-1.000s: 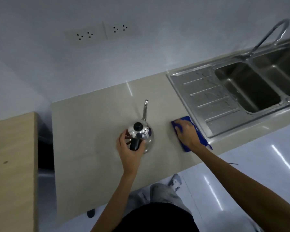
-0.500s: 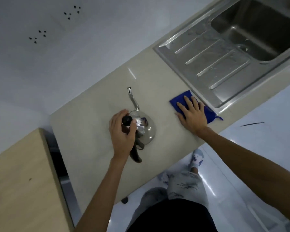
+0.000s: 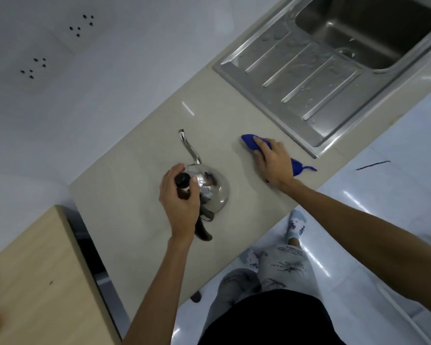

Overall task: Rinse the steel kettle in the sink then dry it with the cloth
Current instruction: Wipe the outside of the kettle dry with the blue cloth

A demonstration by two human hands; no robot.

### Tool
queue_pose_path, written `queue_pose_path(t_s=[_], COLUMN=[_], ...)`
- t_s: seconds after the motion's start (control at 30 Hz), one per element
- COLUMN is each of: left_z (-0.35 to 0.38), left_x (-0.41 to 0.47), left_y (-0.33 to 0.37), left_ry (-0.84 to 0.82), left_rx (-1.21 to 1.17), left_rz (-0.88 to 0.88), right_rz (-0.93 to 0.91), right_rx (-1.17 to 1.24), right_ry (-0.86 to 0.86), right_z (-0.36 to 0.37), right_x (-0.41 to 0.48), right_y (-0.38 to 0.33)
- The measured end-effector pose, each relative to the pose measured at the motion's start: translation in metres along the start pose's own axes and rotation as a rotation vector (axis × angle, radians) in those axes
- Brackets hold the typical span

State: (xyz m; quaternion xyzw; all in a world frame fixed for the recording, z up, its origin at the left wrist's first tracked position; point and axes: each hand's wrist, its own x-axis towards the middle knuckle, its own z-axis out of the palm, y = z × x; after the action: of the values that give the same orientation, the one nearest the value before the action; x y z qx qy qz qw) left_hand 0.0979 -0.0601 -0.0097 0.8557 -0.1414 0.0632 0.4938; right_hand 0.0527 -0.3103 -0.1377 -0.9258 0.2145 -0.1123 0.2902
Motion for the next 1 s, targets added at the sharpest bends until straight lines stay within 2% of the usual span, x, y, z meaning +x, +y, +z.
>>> queue_pose_path(t_s=[0.17,0.3,0.5,0.63,0.73,0.9,1.0], left_z=[-0.001,0.001,0.002,0.003,0.003,0.002,0.004], left_x=[0.000,-0.001,-0.002,0.000,0.000,0.001,0.001], left_y=[0.000,-0.003,-0.008,-0.009,-0.009,-0.010,-0.009], left_ry=[-0.021,-0.007,-0.014,-0.016,-0.019,-0.013,0.003], left_rx=[-0.041,-0.009,-0.055,-0.071,-0.080,-0.085,-0.100], left_rz=[-0.009,0.014,-0.051,-0.061,-0.065,-0.088,-0.098], right_rz=[0.048,0.295,0.524,0.542,0.443,0.196,0.399], right_rx=[0.469,0.920,1.269,1.299,1.295,0.900,0.944], right_ry=[-0.195,-0.299,-0.408,-0.426,-0.317,-0.020,0.017], right_z=[0.008,0.021,0.027,0.020,0.010,0.014,0.028], right_x=[-0.013,-0.023,-0.014,-0.013,-0.031,-0.075,-0.049], right_y=[-0.068,-0.102,-0.108,-0.110,-0.127,-0.162,-0.160])
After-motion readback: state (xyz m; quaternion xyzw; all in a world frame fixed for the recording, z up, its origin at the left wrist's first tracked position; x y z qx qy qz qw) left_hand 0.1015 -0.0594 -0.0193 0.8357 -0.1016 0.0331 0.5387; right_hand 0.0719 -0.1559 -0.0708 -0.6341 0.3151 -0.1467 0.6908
